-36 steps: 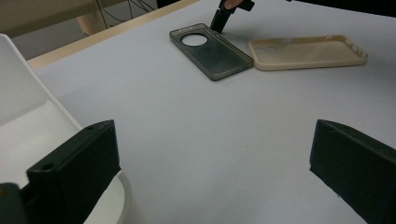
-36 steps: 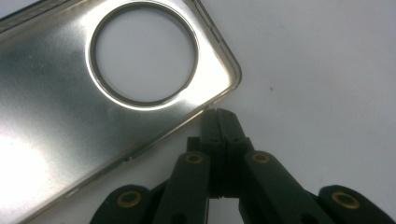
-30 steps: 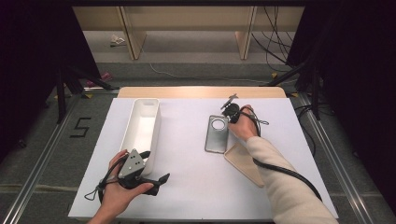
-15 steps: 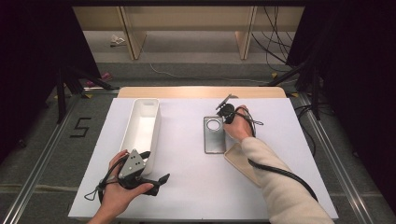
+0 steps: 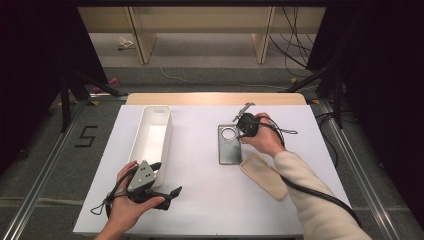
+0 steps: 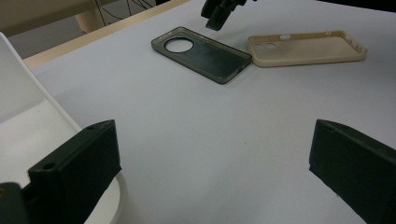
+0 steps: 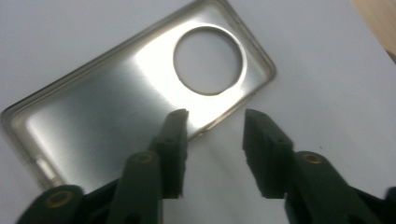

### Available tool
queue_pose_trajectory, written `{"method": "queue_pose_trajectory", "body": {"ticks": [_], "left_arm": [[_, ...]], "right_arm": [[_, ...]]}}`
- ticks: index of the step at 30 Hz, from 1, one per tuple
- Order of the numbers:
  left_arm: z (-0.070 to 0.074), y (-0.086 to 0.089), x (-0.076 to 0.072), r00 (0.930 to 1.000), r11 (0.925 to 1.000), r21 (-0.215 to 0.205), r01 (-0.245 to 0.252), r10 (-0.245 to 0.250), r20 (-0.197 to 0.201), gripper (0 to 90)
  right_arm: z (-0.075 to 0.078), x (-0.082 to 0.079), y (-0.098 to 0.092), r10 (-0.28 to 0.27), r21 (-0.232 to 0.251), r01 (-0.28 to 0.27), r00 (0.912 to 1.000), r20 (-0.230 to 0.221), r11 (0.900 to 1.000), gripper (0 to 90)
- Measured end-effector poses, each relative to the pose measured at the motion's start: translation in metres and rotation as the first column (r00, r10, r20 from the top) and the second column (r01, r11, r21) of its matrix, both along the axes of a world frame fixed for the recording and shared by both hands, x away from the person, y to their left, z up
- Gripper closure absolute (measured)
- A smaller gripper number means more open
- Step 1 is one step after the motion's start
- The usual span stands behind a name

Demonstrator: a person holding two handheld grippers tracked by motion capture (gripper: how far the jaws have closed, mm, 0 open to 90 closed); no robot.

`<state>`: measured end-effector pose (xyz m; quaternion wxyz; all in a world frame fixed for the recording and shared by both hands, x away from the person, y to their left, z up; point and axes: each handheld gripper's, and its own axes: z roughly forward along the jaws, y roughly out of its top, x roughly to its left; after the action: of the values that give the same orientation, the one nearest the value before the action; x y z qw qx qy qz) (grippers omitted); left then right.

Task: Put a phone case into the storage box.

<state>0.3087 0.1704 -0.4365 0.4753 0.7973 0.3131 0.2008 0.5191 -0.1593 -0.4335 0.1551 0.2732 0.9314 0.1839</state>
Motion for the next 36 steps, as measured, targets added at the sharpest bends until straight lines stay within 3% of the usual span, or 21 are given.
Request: {"method": "queue_pose_trajectory", "body": {"ticks": [3,9,15,25,27,31,33,36], "left_arm": [[0.000,-0.001,0.000,1.0000,1.0000,0.003,0.000,0.000,-0.001,1.0],[-0.001,-0.001,0.000,1.0000,1.0000,0.007,0.001,-0.001,-0.004,1.0],[-0.001,-0.001,0.000,1.0000,1.0000,0.006,0.001,-0.001,-0.004,1.0],[-0.001,-0.001,0.000,1.0000,1.0000,0.003,0.002,-0.002,-0.004,1.0],[-0.001,-0.001,0.000,1.0000,1.0000,0.003,0.002,-0.002,-0.004,1.0],[-0.001,-0.001,0.000,1.0000,1.0000,0.003,0.003,-0.003,-0.005,1.0],[-0.001,-0.001,0.000,1.0000,1.0000,0.004,0.003,-0.003,-0.004,1.0],[-0.001,-0.001,0.000,1.0000,1.0000,0.006,0.003,-0.003,-0.004,1.1]], "right_arm": [[0.003,-0.012,0.001,0.103,0.002,-0.103,0.9947,0.007,0.995,47.8],[0.004,-0.032,0.009,0.245,-0.050,-0.246,0.9693,-0.024,0.968,38.2],[-0.002,-0.043,0.023,0.338,-0.144,-0.342,0.9399,-0.049,0.929,36.2],[-0.016,-0.051,0.043,0.400,-0.236,-0.406,0.9136,-0.076,0.883,38.2],[-0.018,-0.052,0.044,0.401,-0.241,-0.408,0.9127,-0.078,0.881,38.6],[-0.022,-0.053,0.050,0.419,-0.267,-0.426,0.9038,-0.086,0.864,39.4],[-0.023,-0.053,0.051,0.414,-0.274,-0.422,0.9059,-0.089,0.864,39.6],[-0.023,-0.051,0.052,0.426,-0.275,-0.432,0.9007,-0.087,0.859,40.4]]}}
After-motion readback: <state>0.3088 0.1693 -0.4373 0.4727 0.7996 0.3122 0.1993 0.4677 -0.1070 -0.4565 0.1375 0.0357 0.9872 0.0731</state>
